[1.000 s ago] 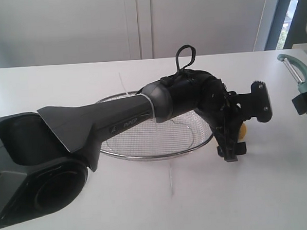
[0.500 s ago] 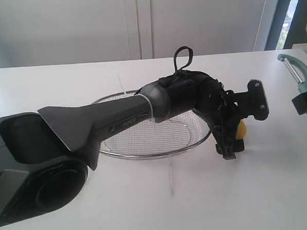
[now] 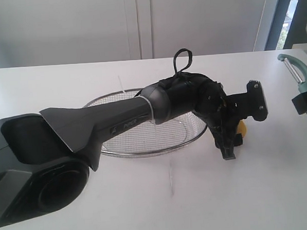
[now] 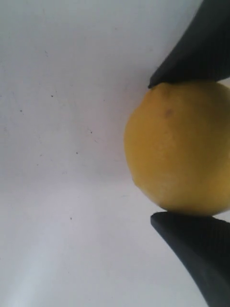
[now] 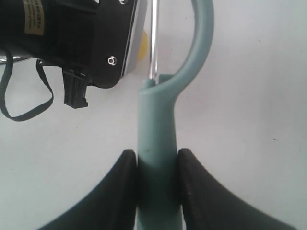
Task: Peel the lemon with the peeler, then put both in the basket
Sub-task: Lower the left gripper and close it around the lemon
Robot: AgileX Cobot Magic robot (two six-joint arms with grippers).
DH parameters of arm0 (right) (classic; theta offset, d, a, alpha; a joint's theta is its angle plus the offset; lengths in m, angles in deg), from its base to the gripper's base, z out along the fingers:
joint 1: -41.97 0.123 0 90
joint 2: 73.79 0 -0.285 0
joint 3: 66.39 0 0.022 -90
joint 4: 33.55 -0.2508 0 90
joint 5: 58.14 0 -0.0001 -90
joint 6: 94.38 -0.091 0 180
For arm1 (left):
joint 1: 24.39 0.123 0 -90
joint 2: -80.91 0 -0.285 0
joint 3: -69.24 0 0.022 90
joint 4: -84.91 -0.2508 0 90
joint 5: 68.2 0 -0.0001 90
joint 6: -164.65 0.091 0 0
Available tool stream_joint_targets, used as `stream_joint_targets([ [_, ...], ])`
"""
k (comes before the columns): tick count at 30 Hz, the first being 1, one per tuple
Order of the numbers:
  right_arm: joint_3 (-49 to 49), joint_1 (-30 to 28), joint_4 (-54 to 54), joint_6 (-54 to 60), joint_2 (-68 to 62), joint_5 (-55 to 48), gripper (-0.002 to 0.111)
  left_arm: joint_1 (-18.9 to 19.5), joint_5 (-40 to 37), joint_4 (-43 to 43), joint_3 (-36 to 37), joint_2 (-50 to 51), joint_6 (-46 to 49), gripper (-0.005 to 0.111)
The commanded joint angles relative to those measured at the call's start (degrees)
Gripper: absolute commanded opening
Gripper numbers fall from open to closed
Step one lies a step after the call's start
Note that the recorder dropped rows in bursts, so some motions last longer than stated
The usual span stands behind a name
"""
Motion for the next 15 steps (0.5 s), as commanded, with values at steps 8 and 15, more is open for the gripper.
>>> stream_joint_targets([
  [8, -0.46, -0.37, -0.11, -0.13, 0.48, 0.56, 0.000, -0.15, -2.56, 0.50, 0.06, -2.75, -0.29, 0.000],
  [15, -0.46, -0.37, -0.11, -0.13, 0.48, 0.56, 0.000, -0.15, -7.77, 0.50, -0.03, -5.90, -1.34, 0.000],
])
